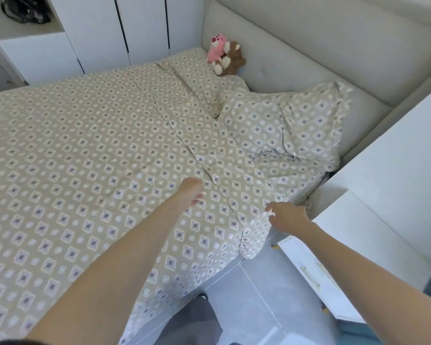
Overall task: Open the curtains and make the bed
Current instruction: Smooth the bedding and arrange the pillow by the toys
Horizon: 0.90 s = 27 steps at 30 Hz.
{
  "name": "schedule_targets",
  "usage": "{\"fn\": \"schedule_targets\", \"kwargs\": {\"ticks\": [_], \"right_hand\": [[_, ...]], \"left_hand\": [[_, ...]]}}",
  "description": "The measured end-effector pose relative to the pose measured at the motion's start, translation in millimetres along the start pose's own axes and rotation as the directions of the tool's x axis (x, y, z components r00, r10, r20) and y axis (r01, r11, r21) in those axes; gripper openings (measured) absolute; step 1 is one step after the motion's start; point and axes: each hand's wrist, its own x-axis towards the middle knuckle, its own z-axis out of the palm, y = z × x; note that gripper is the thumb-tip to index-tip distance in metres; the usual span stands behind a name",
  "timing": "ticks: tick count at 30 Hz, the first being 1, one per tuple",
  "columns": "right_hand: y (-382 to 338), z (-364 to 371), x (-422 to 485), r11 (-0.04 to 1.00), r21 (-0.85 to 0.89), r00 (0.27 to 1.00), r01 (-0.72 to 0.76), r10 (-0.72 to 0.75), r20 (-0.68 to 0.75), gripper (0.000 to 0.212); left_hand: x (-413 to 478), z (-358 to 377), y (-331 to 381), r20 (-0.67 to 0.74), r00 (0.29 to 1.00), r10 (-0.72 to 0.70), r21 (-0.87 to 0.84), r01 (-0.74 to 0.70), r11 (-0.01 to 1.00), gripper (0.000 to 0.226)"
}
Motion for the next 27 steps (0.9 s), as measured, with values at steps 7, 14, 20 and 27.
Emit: {"fn": "schedule_targets", "kwargs": {"ticks": [7,14,20,27], "right_hand": [[73,-26,104,0.998,0.055,0.997,0.008,-0.012,0.073,0.036],[119,-35,213,0.993,0.079,0.977,0.091,-0.104,0.186,0.038],[158,-38,279,0.983,0.091,0.941,0.157,-0.177,0.289,0.042],[186,0,336,0.933,0.36,0.892,-0.02,-0.146,0.428,0.047]], "left_hand": [[72,74,30,-0.008,0.989,-0.148,-0.049,0.147,0.988,0.013],[128,136,18,-0.155,0.964,-0.218,-0.209,0.183,0.96,0.022],[162,198,-5,-0.264,0.9,-0.348,-0.308,0.263,0.914,0.033],[204,246,-42,-0.284,0.837,-0.468,-0.366,0.357,0.86,0.041]]}}
